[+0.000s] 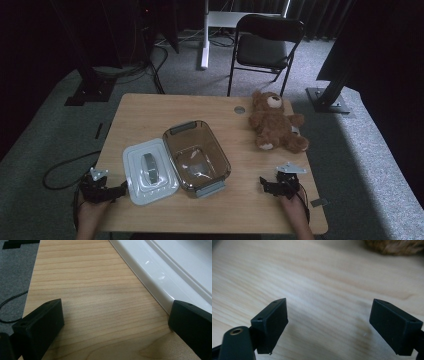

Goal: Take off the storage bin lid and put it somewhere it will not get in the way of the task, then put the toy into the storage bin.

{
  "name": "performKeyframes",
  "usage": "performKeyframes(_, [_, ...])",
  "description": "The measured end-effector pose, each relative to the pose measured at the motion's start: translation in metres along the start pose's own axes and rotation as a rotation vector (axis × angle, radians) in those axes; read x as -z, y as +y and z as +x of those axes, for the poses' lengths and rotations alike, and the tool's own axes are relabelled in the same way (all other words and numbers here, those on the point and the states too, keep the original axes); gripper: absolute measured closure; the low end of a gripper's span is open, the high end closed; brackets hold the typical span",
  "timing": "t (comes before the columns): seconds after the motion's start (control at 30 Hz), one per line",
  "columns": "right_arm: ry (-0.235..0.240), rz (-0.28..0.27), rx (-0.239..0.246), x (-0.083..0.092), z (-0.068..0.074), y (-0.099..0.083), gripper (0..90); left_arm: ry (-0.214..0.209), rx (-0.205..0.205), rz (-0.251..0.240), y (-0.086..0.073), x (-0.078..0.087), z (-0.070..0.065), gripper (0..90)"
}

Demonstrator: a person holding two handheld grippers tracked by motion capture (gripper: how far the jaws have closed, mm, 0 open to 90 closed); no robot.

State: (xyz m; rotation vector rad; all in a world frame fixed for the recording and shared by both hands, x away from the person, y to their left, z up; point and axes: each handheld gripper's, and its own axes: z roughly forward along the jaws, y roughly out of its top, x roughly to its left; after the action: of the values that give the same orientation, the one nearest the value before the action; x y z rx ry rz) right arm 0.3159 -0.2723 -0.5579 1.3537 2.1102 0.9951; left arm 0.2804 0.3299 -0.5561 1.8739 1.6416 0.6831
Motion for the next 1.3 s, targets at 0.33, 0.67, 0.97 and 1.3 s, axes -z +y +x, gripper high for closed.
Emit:
performKeyframes(0.33, [-0.085,-0.114,0.047,0.034,-0.001,0.033,15.6,0.001,0.003,-0.004,0.001,-0.001,-0.002,0.7])
performKeyframes(0.67, [-0.124,-0.147,-0.029,0.047,-0.025,0.07,15.5,0.0,0.002,-0.003,0.001,-0.001,-0.002,0.8])
performKeyframes(0.97, [-0.146,-0.2,-0.106,0.048,-0.035,0.091,13.1,-0.001,0.002,-0.005,0.001,-0.001,-0.002,0.7])
performKeyframes(1.3, [-0.188,-0.22,-0.163,0.044,-0.049,0.119,12.5,0.0,0.004,-0.004,0.001,-0.001,-0.003,0.7])
